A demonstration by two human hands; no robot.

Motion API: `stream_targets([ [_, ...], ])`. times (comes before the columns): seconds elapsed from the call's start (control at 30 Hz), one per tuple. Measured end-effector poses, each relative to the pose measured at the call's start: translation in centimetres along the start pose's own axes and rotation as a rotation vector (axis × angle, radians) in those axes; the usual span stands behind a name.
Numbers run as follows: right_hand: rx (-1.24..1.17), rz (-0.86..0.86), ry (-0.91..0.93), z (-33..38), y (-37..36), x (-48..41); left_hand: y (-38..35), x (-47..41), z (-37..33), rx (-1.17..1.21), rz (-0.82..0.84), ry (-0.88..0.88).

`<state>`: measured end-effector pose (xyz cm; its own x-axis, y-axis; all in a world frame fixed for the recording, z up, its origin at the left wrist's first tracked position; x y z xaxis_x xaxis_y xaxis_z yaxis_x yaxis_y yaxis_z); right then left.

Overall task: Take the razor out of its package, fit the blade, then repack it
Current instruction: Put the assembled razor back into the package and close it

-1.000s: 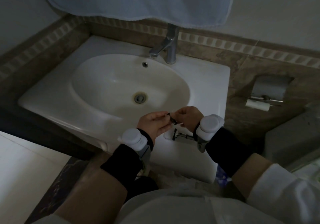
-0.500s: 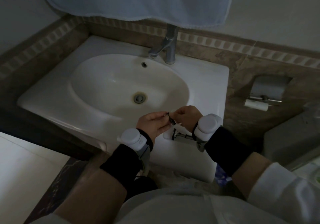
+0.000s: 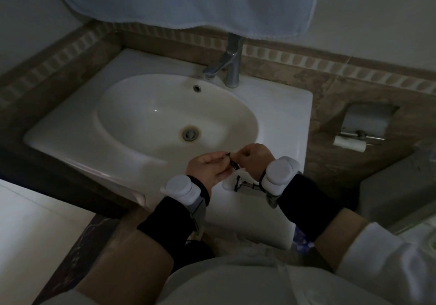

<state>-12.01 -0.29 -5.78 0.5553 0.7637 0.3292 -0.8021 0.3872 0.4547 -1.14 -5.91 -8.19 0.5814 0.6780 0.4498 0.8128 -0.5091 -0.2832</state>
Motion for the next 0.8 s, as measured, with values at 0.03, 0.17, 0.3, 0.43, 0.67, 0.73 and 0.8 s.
stream_targets([
  [0.03, 0.036, 0.005, 0.003, 0.0, 0.0, 0.0, 0.0, 0.0, 0.0, -0.004, -0.001, -0.003],
  [0.17, 0.09, 0.008, 0.018, -0.2, 0.0, -0.2, 0.0, -0.1, 0.1, -0.009, 0.013, -0.009],
  [0.3, 0.136, 0.0, 0.073, -0.3, 0.1, 0.0, 0.0, -0.1, 0.1, -0.029, 0.045, -0.021],
  [0.43, 0.09, -0.004, 0.083, -0.4, 0.0, 0.3, -0.1, -0.2, 0.2, -0.05, 0.058, -0.029],
  [0.67, -0.097, 0.017, 0.064, -0.6, -0.1, 0.5, 0.0, -0.2, 0.3, -0.037, 0.062, -0.019],
  [0.73, -0.171, 0.061, 0.054, -0.7, 0.2, 0.6, -0.1, -0.1, 0.3, -0.047, 0.065, -0.019],
  [0.8, -0.304, 0.108, 0.003, -1.1, 0.4, 0.5, -0.2, -0.2, 0.1, -0.045, 0.049, -0.026],
])
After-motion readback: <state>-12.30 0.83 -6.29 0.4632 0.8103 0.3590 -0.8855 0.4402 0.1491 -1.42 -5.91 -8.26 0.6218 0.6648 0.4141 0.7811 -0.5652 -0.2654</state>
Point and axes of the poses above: each hand's wrist, its own x-axis away from the middle knuckle, its own y-axis out of the back of the hand, z = x × y, the point moved 4 cm from there along -x, towards the middle knuckle, and after that the axes turned 5 degrees about -x, right-handed, at the moved point
